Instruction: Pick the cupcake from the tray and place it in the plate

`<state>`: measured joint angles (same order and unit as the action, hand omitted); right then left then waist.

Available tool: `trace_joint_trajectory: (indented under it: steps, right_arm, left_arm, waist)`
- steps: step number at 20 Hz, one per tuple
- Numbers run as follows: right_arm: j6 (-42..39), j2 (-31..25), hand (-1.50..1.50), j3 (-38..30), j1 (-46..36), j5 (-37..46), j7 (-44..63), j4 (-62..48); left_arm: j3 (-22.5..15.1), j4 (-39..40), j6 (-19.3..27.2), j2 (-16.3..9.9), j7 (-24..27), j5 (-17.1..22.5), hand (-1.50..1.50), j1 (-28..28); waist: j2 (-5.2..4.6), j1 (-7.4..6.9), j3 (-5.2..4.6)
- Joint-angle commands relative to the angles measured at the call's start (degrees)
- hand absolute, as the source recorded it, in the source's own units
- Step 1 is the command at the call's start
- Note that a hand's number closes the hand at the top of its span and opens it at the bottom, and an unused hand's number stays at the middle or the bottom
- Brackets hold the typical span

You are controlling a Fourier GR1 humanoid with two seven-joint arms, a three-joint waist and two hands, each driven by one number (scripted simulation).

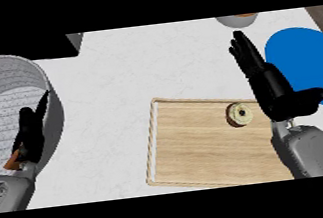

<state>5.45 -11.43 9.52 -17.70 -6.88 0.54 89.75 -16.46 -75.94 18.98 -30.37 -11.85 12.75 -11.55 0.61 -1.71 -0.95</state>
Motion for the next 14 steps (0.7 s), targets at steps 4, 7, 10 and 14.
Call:
trace_joint_trajectory:
  steps: [4,7,10,14]
  right_arm:
    - [3.6,6.6,1.50,2.0,-7.1,0.6,9.7,-6.9]
    - [1.9,-10.0,1.50,8.0,-8.7,19.7,7.8,-9.6]
    - [23.7,7.3,-1.50,2.5,-2.3,19.2,0.1,-12.6]
    - [27.9,11.2,-1.50,8.2,4.6,21.1,-11.4,-13.2]
  left_arm:
    - [2.4,-5.7,-3.2,3.1,12.6,1.3,0.00,6.6]
    - [1.8,-9.2,-3.5,2.2,9.0,1.9,0.00,4.4]
    - [2.1,-9.4,-6.5,3.9,13.9,4.1,0.00,7.7]
    - [3.6,-4.9,-8.9,5.0,21.1,3.9,0.00,11.5]
  waist:
    - [-0.77,0.35,0.83]
    - [0.13,0.47,-1.64]
    - [-0.96,1.06,0.89]
    - [-0.77,1.56,0.91]
